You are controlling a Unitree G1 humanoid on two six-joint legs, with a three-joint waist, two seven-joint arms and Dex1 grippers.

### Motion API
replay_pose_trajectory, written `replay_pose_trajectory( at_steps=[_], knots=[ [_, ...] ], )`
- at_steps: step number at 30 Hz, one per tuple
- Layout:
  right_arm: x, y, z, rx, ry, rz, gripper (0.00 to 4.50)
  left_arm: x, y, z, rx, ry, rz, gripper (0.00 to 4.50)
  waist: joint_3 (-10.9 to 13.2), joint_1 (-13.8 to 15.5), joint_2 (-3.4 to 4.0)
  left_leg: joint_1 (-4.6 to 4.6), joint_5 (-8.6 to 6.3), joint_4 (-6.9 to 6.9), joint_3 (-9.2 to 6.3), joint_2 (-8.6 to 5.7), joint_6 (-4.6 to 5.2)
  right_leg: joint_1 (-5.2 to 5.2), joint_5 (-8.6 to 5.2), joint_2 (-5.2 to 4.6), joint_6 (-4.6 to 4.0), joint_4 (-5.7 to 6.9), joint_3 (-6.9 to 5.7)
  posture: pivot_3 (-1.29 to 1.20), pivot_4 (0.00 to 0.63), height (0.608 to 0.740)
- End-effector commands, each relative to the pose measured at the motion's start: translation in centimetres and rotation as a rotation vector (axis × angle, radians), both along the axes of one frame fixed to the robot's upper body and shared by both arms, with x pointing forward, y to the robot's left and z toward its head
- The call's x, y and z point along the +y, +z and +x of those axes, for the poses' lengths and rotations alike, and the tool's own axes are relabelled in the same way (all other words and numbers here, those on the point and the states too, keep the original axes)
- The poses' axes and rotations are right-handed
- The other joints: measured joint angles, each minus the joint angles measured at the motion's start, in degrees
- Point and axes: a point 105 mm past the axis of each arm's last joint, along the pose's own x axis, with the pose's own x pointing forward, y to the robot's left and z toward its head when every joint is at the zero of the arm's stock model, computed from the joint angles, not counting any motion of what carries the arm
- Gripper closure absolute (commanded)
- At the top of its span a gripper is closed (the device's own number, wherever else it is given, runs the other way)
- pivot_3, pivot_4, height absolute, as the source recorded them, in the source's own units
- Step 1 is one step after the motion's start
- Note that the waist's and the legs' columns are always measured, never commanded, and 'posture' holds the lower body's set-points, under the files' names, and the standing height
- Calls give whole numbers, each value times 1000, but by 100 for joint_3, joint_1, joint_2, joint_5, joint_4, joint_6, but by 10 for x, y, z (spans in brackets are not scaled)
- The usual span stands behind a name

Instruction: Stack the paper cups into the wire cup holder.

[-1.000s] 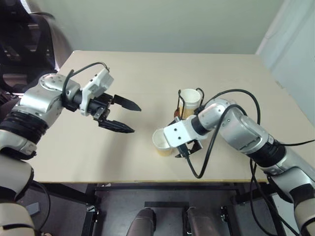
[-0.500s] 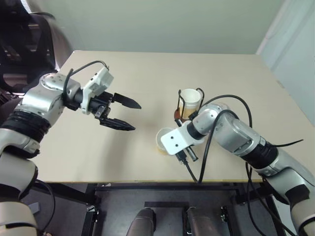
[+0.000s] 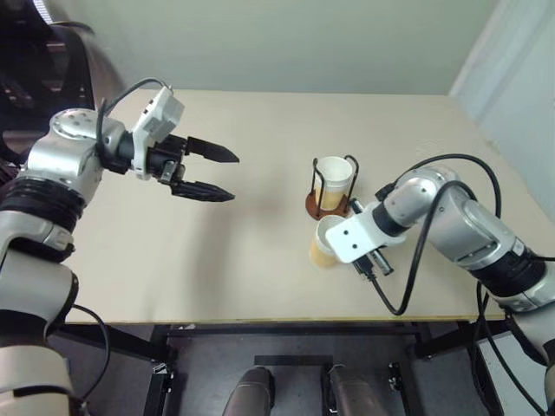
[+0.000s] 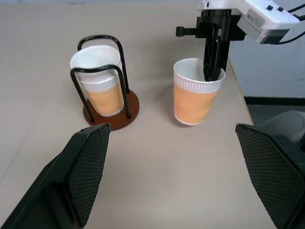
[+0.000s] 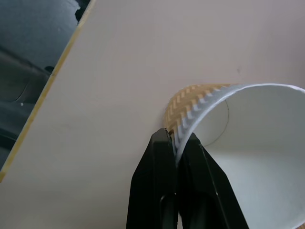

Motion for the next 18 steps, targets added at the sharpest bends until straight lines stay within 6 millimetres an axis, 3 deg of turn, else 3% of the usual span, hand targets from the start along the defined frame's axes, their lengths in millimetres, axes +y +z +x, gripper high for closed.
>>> replay_pose_trajectory(
  at_steps=[1,18],
  knots=[
    [-2,13,0,-40,20,15,4445,2,13,-7,-29,-33,-36,0,0,0,0,1,0,0,0,1,0,1,0,1,0,1,0,0,150,740],
    [-1,17,-2,-35,45,29,4445,5,34,-13,-43,-31,-180,0,0,4,0,1,2,2,0,1,1,2,0,2,0,1,0,0,150,740]
  ],
)
